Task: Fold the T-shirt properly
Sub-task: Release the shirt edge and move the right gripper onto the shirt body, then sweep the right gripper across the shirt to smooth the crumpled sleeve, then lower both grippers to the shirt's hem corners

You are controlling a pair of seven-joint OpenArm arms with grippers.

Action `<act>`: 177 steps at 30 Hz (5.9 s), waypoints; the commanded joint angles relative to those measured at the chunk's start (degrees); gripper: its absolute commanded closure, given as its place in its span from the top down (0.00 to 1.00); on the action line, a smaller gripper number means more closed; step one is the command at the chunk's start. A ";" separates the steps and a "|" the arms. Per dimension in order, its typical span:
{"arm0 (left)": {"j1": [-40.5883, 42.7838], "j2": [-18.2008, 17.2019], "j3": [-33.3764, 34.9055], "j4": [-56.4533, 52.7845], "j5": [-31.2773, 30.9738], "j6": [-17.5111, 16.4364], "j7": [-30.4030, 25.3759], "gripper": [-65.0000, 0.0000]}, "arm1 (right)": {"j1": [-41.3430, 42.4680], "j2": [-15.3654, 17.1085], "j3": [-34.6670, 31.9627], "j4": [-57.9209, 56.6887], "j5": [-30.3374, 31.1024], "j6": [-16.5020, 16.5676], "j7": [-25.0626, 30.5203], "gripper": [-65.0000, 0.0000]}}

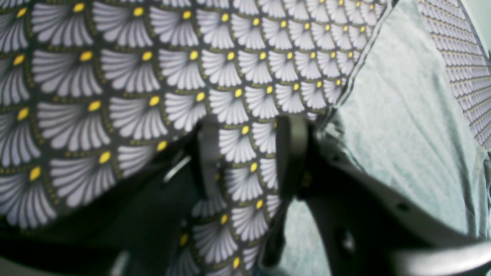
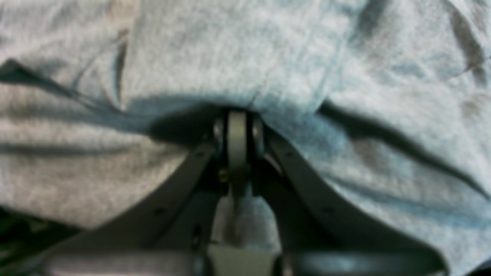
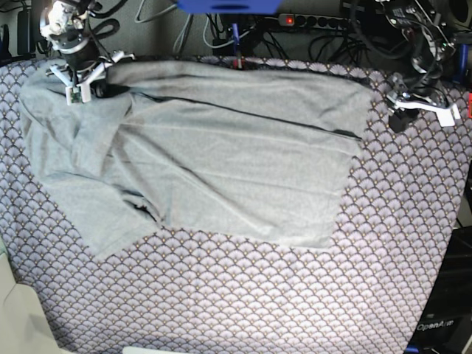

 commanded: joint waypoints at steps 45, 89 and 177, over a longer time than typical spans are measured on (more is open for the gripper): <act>0.35 -0.56 0.25 1.15 -1.24 -0.56 -1.22 0.36 | -0.75 -2.74 -8.82 8.84 -17.83 -0.27 12.22 0.00; 8.97 -0.56 -3.00 9.85 -0.98 -6.45 -0.87 0.36 | -1.80 -2.74 -22.79 8.66 -19.06 -0.27 14.50 0.00; -35.25 -13.57 32.25 -31.46 17.13 -1.09 -12.47 0.56 | 41.98 20.02 5.69 -37.84 -19.33 -0.27 8.88 0.48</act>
